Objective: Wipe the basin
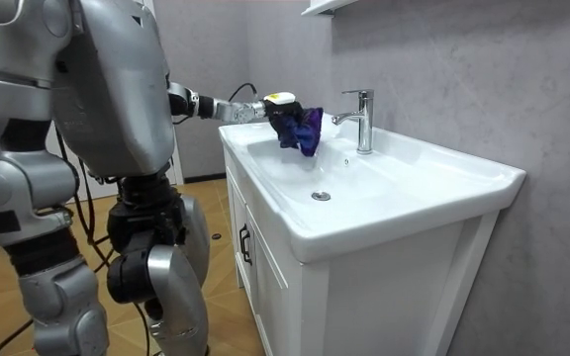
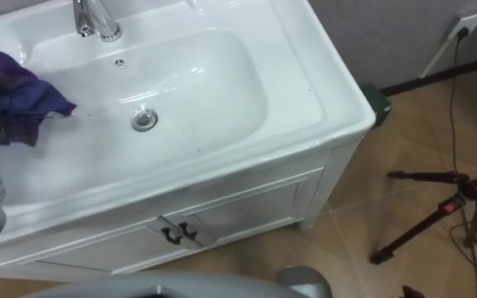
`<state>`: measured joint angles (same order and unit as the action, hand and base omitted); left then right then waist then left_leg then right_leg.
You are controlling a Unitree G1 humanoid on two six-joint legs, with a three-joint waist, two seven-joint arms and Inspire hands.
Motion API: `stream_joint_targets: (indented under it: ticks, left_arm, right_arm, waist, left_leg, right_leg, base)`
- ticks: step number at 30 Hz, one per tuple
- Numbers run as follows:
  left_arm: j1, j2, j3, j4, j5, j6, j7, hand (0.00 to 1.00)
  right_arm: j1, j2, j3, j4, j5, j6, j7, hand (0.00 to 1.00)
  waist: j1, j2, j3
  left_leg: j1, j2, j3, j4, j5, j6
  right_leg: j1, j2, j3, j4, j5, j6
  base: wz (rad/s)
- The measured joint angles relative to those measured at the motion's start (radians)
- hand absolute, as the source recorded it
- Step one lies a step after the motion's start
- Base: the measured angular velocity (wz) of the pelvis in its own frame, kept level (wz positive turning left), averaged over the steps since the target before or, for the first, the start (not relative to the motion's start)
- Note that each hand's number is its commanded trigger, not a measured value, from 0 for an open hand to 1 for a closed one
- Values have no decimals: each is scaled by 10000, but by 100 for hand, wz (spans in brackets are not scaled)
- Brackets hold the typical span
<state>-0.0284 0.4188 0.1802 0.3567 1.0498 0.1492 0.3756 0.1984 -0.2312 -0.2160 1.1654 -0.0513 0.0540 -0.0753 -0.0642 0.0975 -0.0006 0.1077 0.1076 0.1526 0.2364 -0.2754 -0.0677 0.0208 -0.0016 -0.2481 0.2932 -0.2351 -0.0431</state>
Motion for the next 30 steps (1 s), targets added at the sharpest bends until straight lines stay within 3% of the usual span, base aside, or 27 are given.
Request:
stream_joint_targets:
  ticks: [4,9,16,22,27,30]
  left_arm:
    - [-5,-1,412,-698,-685,-267,572,100]
    - [-3,-1,588,-875,-1427,-308,949,100]
    - [-1,-2,1027,-931,-1438,-433,1168,100]
    - [116,-2,1559,-1158,-1445,-453,1306,100]
    - [962,-17,1604,-1150,-1445,-476,1424,100]
    - [1135,-93,1604,-1140,-1452,-467,1359,100]
  right_arm:
    - [16,0,125,-14,-1,4,3,0]
    - [0,-3,370,-20,-1,3,29,0]
    - [42,-18,368,22,-408,21,247,0]
    - [178,2,380,-2,-365,52,349,0]
    - [99,15,395,4,-323,38,342,0]
    - [86,3,395,4,-301,37,342,0]
  waist:
    - [114,9,0]
    - [172,28,15]
    - [383,16,24]
    - [536,7,-15]
    - [627,-22,-34]
    - [766,-66,-34]
  left_leg:
    - [96,-10,-230,-12,0,1]
    - [141,-66,-506,-8,3,6]
    - [51,-331,-746,12,130,171]
    - [71,-495,-762,-8,199,284]
    - [93,-532,-728,-12,199,287]
    - [86,-525,-754,-17,199,287]
  right_leg:
    - [136,-6,-64,-6,1,2]
    - [319,-116,-221,-19,-11,23]
    - [310,-320,-282,-24,-104,188]
    - [349,-470,-305,8,-74,293]
    - [322,-484,-278,-13,-49,336]
    - [334,-475,-299,-6,-48,336]
  base:
    - [5]
    - [18]
    - [13]
    - [3]
    - [-2]
    - [3]
